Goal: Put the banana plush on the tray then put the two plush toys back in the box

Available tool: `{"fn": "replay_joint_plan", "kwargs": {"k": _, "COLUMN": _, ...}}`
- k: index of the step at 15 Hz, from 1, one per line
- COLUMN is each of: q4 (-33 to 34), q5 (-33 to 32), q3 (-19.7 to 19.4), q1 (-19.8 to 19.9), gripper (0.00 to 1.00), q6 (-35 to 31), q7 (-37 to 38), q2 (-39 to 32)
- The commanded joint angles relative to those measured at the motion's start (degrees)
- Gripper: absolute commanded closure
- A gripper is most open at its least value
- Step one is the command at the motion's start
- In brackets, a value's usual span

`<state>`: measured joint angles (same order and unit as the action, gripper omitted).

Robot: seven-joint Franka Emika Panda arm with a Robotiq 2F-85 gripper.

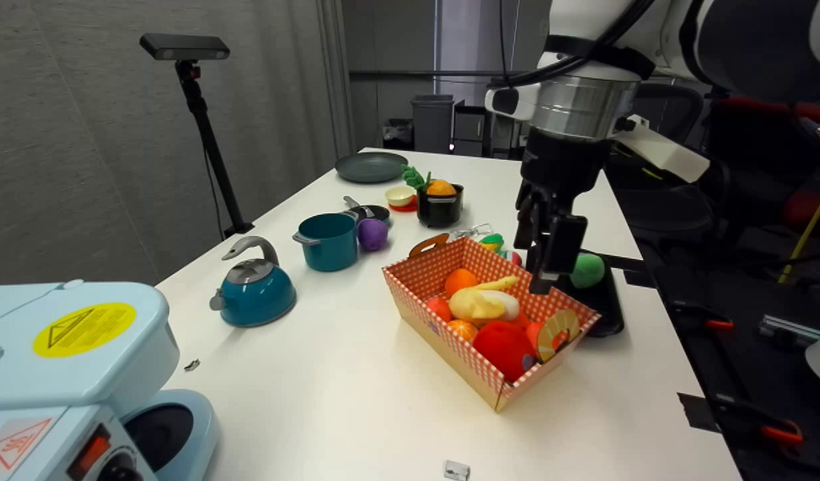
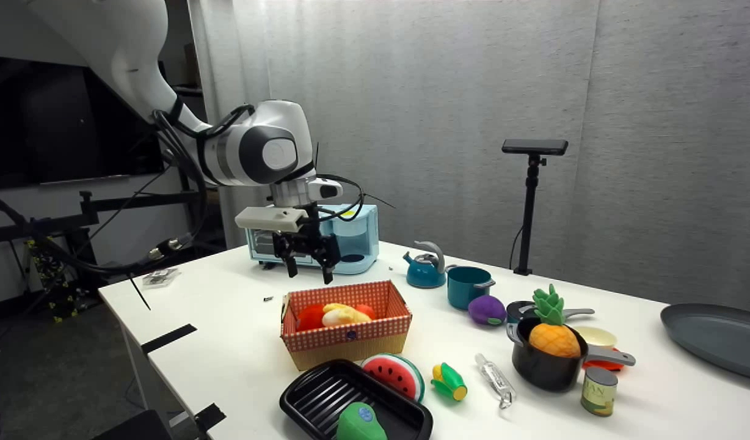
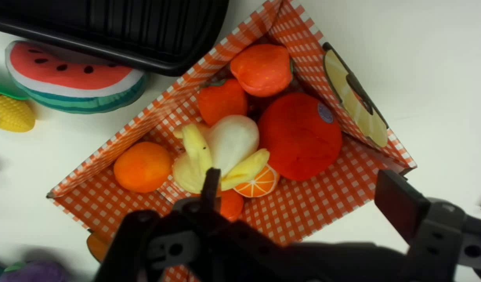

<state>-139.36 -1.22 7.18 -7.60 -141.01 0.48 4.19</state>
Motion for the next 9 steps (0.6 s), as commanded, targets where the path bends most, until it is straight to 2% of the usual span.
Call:
{"fn": "replay_joint_plan", "kwargs": {"k": 1, "q4": 1.9, "q5": -1.8, "q3": -0.6, "q1": 0.9, "gripper": 0.00, "q6": -2.0, "q7": -0.6, "q2": -3.8}}
{"fn": "replay_joint_plan", "kwargs": {"k": 9, "q4": 6.5, "q5": -6.4, "q3": -1.7, "q1": 0.6, "gripper": 0.00, "q6": -7.5, "q7": 1.4, "q2": -13.3}}
